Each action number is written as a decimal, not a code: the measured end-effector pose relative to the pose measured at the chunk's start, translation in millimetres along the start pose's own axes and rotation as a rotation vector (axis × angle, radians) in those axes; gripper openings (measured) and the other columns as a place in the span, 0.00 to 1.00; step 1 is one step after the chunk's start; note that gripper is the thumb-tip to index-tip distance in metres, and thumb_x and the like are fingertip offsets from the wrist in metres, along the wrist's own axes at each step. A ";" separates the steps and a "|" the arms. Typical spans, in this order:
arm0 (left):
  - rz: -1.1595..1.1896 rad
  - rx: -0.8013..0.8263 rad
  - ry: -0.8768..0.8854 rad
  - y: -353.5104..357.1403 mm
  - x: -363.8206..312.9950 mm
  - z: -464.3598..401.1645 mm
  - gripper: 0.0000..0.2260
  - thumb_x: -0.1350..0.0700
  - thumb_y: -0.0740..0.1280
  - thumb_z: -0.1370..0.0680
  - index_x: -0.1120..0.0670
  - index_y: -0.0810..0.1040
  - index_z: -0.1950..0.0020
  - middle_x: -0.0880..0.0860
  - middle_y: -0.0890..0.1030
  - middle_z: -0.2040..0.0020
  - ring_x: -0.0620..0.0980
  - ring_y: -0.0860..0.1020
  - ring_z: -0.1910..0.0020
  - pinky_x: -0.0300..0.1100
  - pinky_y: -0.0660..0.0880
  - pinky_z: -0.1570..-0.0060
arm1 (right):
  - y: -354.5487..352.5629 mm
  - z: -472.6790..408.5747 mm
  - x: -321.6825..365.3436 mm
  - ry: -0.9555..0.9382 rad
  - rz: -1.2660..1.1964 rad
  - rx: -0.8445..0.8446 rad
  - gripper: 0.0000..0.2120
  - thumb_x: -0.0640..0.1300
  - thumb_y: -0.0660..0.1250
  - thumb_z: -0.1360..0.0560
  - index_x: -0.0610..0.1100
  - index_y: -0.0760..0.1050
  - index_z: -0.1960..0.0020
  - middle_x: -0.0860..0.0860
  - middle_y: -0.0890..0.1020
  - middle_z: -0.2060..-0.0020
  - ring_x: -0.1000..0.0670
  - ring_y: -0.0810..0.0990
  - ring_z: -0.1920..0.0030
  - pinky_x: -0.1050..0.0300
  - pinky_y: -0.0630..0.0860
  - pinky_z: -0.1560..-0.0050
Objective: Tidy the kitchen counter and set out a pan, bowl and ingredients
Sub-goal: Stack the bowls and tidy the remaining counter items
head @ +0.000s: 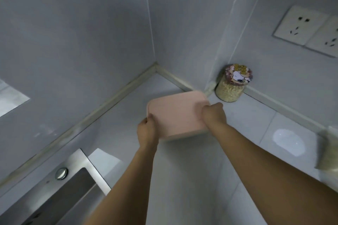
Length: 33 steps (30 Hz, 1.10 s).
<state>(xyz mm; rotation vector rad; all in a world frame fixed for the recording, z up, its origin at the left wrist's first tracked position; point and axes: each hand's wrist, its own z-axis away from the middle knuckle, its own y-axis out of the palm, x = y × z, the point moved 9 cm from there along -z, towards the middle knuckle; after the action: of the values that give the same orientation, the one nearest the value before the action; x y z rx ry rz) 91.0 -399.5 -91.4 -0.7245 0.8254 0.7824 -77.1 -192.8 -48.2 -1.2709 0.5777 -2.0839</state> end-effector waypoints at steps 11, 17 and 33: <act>-0.046 0.217 0.083 93.8 -16.0 126.0 0.13 0.51 0.60 0.19 0.57 0.77 0.57 0.52 0.76 0.60 0.54 0.73 0.55 0.44 0.67 0.54 | -144.1 39.7 -126.1 0.155 -0.347 -0.250 0.17 0.40 0.56 0.23 0.35 0.63 0.37 0.40 0.76 0.40 0.38 0.76 0.42 0.48 0.74 0.44; -0.058 0.380 0.086 147.9 -6.2 220.0 0.14 0.52 0.62 0.20 0.52 0.70 0.66 0.51 0.71 0.64 0.52 0.68 0.60 0.44 0.65 0.56 | -231.6 77.2 -208.0 0.187 -0.501 -0.427 0.13 0.38 0.56 0.25 0.37 0.67 0.42 0.43 0.75 0.50 0.41 0.76 0.50 0.53 0.71 0.52; -0.285 0.876 0.301 231.6 96.4 572.5 0.12 0.49 0.61 0.22 0.52 0.74 0.62 0.51 0.77 0.59 0.55 0.75 0.57 0.45 0.73 0.52 | -438.2 311.1 -498.9 0.387 -0.720 -0.835 0.21 0.41 0.57 0.25 0.36 0.60 0.34 0.41 0.75 0.41 0.40 0.76 0.46 0.49 0.74 0.51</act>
<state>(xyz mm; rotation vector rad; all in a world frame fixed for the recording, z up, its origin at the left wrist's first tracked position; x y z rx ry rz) 146.2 207.6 46.9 -0.1537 1.1846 0.0087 249.6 454.6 60.4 -1.6943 1.4436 -2.8579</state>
